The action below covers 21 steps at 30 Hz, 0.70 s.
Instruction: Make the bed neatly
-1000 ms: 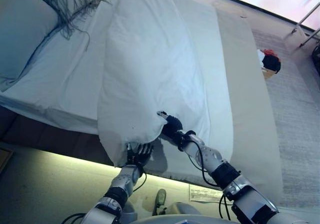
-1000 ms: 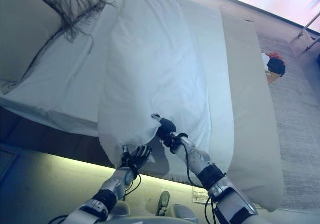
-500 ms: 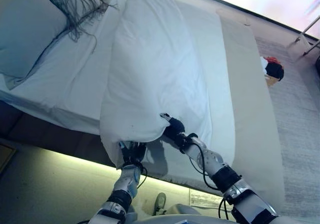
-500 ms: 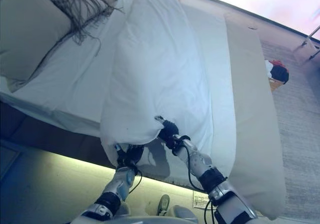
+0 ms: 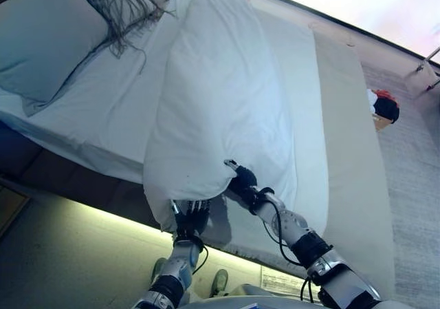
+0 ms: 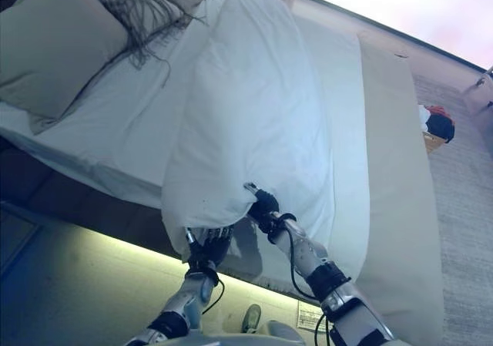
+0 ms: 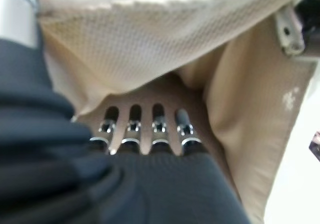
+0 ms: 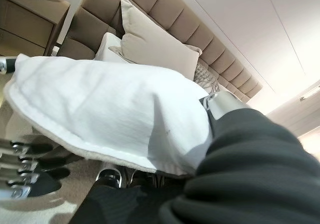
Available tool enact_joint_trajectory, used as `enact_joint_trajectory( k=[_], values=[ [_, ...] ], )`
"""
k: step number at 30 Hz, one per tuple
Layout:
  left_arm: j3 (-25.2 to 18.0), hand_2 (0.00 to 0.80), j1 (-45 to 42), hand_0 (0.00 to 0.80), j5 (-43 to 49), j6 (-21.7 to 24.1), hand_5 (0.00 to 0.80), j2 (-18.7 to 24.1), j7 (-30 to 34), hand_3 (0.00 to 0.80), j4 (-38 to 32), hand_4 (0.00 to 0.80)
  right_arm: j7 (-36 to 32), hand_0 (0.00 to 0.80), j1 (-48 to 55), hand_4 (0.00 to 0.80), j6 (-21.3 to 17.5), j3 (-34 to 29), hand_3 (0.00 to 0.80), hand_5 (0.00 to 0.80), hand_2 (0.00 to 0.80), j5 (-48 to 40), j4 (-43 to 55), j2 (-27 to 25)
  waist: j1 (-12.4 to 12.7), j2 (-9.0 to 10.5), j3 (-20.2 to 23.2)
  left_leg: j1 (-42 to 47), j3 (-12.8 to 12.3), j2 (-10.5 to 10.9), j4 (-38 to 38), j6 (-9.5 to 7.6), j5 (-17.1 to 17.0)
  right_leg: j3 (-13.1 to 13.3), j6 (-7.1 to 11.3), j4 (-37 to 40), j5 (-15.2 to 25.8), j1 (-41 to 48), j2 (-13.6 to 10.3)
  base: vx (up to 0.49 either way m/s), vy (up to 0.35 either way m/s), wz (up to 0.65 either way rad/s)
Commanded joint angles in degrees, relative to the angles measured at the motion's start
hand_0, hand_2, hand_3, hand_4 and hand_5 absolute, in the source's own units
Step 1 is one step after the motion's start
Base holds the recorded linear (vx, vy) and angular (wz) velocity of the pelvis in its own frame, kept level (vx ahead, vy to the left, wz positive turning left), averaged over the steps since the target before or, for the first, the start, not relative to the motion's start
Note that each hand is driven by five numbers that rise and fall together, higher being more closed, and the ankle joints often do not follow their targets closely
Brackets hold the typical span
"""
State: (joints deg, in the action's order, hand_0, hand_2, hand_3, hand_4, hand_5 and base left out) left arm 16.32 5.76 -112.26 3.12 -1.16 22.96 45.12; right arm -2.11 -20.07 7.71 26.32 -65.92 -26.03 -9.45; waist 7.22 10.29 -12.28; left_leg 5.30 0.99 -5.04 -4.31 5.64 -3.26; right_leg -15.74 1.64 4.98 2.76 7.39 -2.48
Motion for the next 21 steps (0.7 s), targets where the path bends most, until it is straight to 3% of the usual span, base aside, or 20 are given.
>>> enact_joint_trajectory(
  k=[1, 21],
  values=[
    [4.3, 0.0, 3.9, 0.0, -0.7, -0.3, 0.0, -4.2, 3.5, 0.0, -2.3, 0.0, -3.2, 0.8, -3.0, 0.8, -1.7, -0.8, 0.8, 0.8, 0.8, 0.6, 4.6, 2.2, 1.1, -0.16, 1.9, -1.0, 0.5, -0.2, -0.1, -0.59, 0.1, -0.7, 4.08, -1.5, 1.9, 1.4, -3.3, -0.012, -0.008, 0.11],
    [4.3, 0.0, 6.8, 0.0, -0.7, 6.7, 0.0, -4.8, 6.7, 0.0, -7.1, 0.0, -3.7, 0.8, -4.0, 0.8, 1.1, -2.4, 0.8, 0.8, 0.8, 3.5, -0.9, 1.7, 0.6, -3.02, 4.0, 0.1, 1.3, -0.1, -0.1, 0.12, -0.7, -1.0, 3.39, -2.4, 0.7, 2.5, -3.7, 0.008, 0.011, 0.04]
  ],
)
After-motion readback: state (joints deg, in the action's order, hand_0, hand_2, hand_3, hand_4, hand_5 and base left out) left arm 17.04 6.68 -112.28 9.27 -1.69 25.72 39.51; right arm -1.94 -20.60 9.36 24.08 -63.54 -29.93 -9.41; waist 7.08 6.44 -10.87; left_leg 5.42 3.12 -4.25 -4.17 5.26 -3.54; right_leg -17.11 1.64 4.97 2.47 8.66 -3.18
